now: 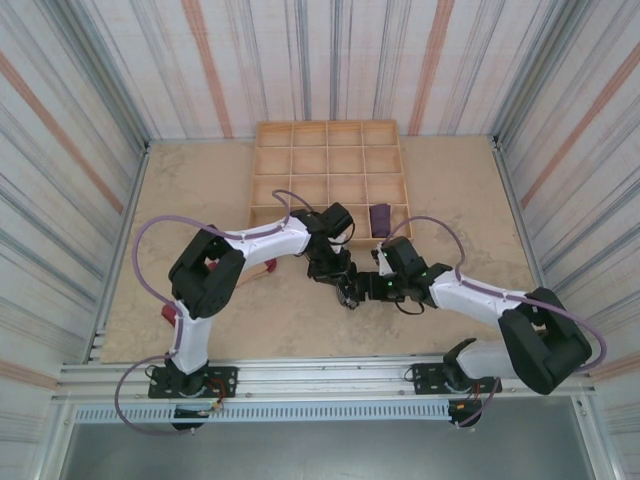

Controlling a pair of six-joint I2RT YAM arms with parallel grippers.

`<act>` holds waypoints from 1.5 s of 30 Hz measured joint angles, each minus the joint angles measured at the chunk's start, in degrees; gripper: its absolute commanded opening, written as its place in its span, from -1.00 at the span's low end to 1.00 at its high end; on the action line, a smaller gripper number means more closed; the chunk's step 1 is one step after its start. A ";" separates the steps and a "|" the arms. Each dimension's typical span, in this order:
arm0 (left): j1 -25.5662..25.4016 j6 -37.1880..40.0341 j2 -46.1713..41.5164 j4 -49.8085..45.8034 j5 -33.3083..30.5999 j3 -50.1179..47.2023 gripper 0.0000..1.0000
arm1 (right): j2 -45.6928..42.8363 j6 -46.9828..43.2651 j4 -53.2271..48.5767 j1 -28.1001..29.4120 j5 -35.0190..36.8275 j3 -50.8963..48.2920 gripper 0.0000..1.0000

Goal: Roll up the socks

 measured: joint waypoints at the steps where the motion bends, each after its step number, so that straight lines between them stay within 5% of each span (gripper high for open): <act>1: 0.04 0.13 0.00 0.00 0.04 0.00 -0.67 | 0.76 -0.37 1.27 -0.15 -0.50 0.00 0.74; 9: 0.37 0.39 0.22 0.02 0.76 0.02 -0.66 | 4.46 -1.70 6.03 -1.03 -5.11 0.00 0.27; 15: 0.50 0.15 0.37 0.24 1.16 0.00 -0.52 | 4.76 -0.92 9.09 -0.37 -6.54 -1.03 -0.39; 24: 1.55 -1.95 0.31 1.09 2.10 -1.79 0.27 | 3.91 1.31 13.05 -0.94 -7.43 -3.76 -0.97; 35: 3.23 -4.00 -6.99 6.97 2.49 -9.62 0.62 | 0.11 2.45 12.92 -2.84 -8.90 -5.49 -1.00; 45: 9.01 -6.38 -14.03 14.14 4.24 -15.93 0.60 | -1.62 2.99 9.62 -3.98 -9.11 -5.35 -1.00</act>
